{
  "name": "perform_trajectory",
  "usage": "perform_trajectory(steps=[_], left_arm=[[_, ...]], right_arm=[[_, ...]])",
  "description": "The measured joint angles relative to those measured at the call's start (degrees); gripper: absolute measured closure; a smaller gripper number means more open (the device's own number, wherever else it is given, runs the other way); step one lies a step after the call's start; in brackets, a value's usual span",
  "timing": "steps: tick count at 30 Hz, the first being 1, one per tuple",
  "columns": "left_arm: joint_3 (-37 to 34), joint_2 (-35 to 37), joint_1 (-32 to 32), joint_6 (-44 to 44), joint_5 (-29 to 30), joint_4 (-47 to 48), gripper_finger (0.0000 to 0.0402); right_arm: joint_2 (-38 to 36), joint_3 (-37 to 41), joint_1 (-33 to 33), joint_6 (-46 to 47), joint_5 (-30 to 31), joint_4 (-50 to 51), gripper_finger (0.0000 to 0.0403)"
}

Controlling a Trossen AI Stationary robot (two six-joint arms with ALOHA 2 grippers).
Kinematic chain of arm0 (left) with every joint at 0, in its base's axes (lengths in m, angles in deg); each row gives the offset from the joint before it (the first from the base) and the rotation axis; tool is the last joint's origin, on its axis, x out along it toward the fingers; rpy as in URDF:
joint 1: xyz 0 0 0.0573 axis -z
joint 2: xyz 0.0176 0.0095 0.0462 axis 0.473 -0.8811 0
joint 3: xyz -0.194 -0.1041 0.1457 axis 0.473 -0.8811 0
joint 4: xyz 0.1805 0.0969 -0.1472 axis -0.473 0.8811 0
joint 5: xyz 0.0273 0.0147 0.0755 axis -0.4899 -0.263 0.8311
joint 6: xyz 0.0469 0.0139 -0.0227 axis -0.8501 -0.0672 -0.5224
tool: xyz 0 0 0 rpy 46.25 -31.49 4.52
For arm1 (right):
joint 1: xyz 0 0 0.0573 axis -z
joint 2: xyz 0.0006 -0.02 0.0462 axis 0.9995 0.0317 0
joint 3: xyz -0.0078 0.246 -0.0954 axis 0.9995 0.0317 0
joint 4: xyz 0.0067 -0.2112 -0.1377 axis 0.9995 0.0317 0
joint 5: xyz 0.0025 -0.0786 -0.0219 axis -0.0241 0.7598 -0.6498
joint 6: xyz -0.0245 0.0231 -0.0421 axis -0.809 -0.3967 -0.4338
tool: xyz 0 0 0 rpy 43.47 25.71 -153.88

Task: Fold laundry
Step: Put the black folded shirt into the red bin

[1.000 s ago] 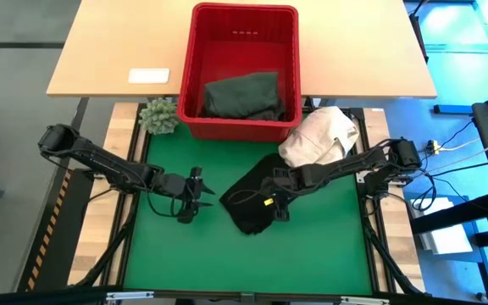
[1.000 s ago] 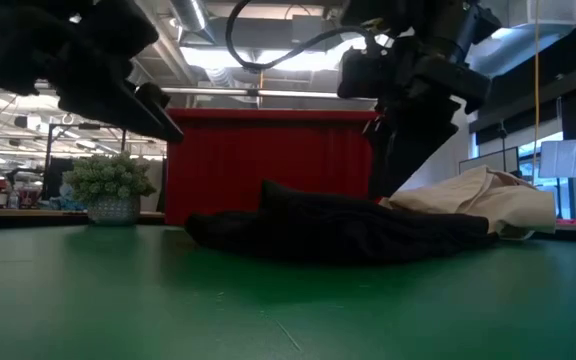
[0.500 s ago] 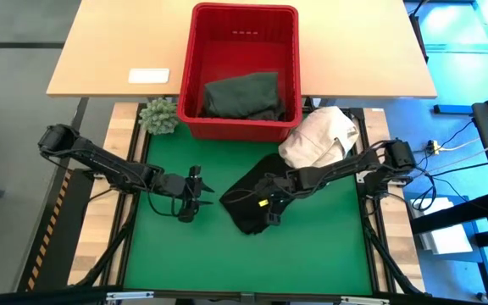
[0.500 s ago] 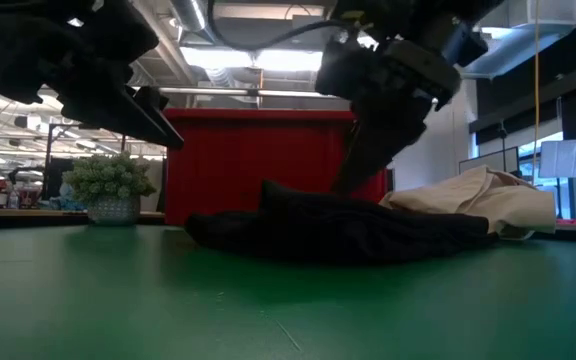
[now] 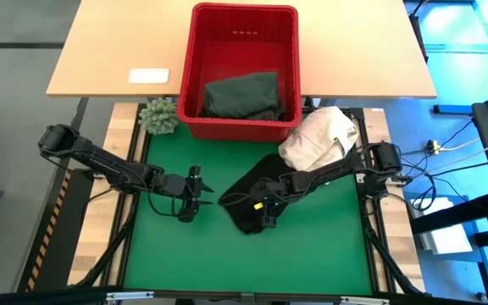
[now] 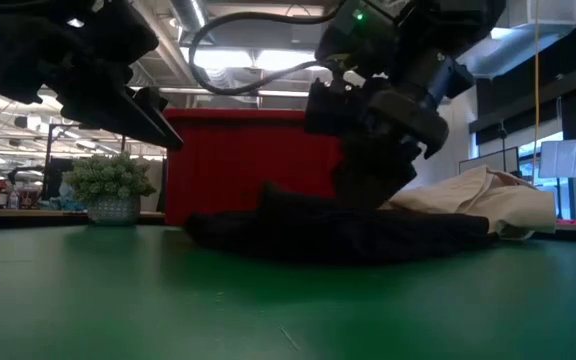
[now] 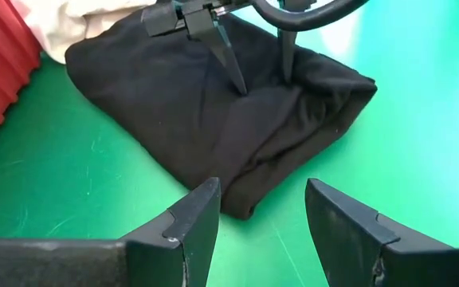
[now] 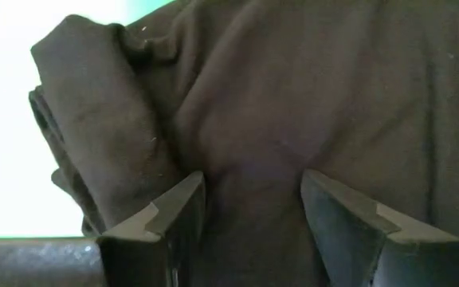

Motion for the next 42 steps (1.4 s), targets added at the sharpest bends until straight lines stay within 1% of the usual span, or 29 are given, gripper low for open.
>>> perform_trajectory(steps=[9,15,17,19,24,27,31,33,37,40,42], left_arm=[[0.0,0.0,0.0,0.0,0.0,0.0,0.0223],[0.0,0.0,0.0,0.1,0.8,0.0,0.0223],[0.0,0.0,0.0,1.6,1.7,0.0,0.0223],[0.0,0.0,0.0,4.0,1.9,0.0,0.0223],[0.0,0.0,0.0,8.8,1.4,0.2,0.0223],[0.0,0.0,-0.3,9.3,1.4,1.7,0.0223],[-0.5,0.0,-2.6,10.8,1.4,2.7,0.0223],[-2.0,0.0,-4.3,11.6,0.2,0.9,0.0223],[-6.5,0.0,-8.8,15.4,-3.9,-6.4,0.0223],[-8.6,0.0,-11.6,20.4,-7.0,-8.3,0.0223],[-9.1,0.0,-12.8,22.7,-8.1,-9.1,0.0223]], right_arm=[[0.7,-0.7,0.0,-1.0,-1.0,-7.1,0.0194],[0.7,-0.8,0.7,-0.4,0.7,-17.9,0.0194],[0.7,-0.9,1.2,-0.1,1.3,-20.7,0.0194],[0.7,-0.9,1.7,-0.2,1.7,-21.4,0.0194],[0.1,-0.9,2.0,-0.4,1.9,-20.3,0.0194],[0.1,-0.9,1.9,-1.7,0.5,-18.3,0.0194],[0.1,-0.9,1.4,-1.9,0.5,-13.5,0.0194],[0.1,-0.9,1.0,-1.9,0.4,-11.4,0.0194],[0.1,-0.9,-0.1,-1.9,0.5,-6.5,0.0194],[0.1,-0.9,-1.1,-2.1,0.4,-4.4,0.0194],[0.1,-0.9,-1.9,-2.1,0.4,-3.5,0.0194]])
